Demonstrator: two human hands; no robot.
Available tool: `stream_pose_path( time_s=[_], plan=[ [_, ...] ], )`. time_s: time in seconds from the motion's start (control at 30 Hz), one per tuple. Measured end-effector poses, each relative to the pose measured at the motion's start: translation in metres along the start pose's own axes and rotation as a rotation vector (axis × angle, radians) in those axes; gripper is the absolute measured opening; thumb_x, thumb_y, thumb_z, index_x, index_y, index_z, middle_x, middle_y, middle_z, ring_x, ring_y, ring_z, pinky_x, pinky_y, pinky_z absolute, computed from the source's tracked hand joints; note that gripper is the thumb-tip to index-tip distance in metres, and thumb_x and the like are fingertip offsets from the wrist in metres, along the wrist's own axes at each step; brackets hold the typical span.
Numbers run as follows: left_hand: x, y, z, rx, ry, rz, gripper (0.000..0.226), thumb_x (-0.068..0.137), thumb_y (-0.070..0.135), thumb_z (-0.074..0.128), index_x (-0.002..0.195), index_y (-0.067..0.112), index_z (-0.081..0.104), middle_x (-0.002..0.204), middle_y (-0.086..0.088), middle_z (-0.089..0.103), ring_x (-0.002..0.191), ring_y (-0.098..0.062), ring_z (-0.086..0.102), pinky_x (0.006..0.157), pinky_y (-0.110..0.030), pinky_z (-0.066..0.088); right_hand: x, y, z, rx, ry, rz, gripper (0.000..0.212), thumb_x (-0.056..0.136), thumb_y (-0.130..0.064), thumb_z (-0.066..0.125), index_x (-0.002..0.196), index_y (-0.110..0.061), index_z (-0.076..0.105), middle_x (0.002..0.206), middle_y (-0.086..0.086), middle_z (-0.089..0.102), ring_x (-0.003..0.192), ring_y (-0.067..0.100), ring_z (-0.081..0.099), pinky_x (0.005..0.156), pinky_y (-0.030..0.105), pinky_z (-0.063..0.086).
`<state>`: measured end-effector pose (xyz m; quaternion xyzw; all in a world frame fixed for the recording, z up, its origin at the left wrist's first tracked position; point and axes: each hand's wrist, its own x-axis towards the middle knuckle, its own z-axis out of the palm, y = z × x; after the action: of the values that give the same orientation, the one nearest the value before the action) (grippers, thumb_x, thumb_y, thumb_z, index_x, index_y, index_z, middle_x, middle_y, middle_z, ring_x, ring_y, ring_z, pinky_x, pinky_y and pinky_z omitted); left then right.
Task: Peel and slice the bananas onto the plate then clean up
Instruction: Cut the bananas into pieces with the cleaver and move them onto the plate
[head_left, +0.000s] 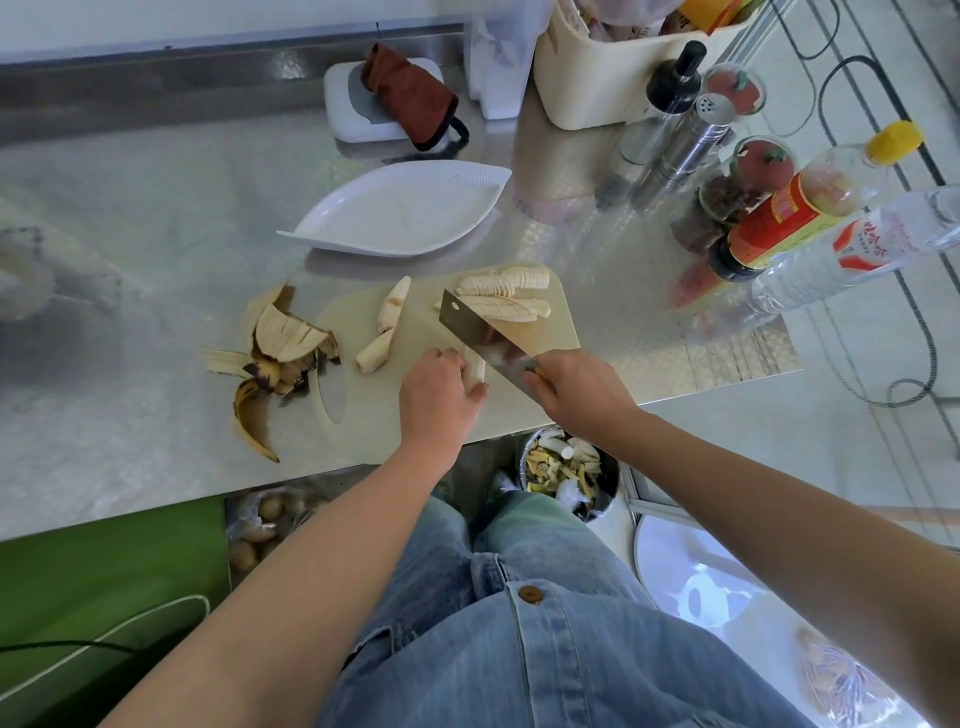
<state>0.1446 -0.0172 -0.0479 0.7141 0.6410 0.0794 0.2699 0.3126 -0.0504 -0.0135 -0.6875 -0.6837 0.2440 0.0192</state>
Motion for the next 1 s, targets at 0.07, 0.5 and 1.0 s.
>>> stream_pose_path(
  time_s=[0.07,0.5,1.0],
  plan=[
    [0.000,0.000,0.001,-0.002,-0.001,-0.003,0.028,0.082,0.034,0.072,0.099,0.012,0.067,0.095,-0.005,0.060,0.081,-0.022,0.058,0.068,-0.026,0.037,-0.001,-0.001,0.003,-0.015,-0.035,0.008,0.027,0.099,-0.027,0.043,0.075,-0.015,0.046,0.071,0.002,0.049,0.065,0.022,0.046,0.058,0.028,0.030],
    [0.000,-0.001,0.000,0.015,0.000,-0.003,0.031,0.084,0.036,0.069,0.102,0.011,0.066,0.098,-0.006,0.060,0.085,-0.024,0.059,0.071,-0.027,0.036,-0.001,0.002,-0.007,0.053,0.020,-0.037,0.029,0.096,-0.025,0.048,0.069,-0.016,0.044,0.067,0.000,0.047,0.061,0.023,0.043,0.057,0.029,0.028],
    [0.000,-0.002,0.002,-0.001,0.025,0.000,0.027,0.083,0.034,0.071,0.098,0.012,0.068,0.093,-0.003,0.059,0.072,-0.014,0.047,0.067,-0.024,0.032,-0.001,0.002,-0.002,-0.024,-0.048,-0.025,0.026,0.098,-0.027,0.044,0.078,-0.014,0.053,0.072,0.002,0.051,0.065,0.022,0.048,0.059,0.028,0.033]
  ],
)
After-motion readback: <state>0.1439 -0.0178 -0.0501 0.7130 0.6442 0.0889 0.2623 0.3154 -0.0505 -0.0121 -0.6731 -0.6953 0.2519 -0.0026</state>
